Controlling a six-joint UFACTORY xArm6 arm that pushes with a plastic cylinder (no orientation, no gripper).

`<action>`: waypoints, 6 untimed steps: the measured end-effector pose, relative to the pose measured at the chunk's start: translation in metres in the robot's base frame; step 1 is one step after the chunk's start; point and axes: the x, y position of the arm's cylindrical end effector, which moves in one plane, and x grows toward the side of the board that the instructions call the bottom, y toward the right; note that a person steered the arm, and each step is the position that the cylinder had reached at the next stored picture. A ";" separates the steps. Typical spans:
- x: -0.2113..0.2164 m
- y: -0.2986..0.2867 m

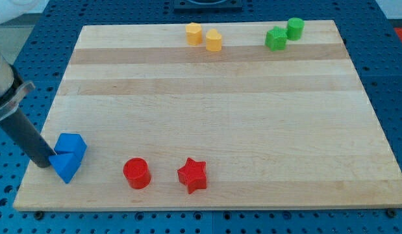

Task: Separate the blue blocks from each other

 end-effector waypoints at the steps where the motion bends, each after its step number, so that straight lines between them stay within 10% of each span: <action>1: 0.012 0.007; 3: -0.017 -0.022; 6: -0.028 0.099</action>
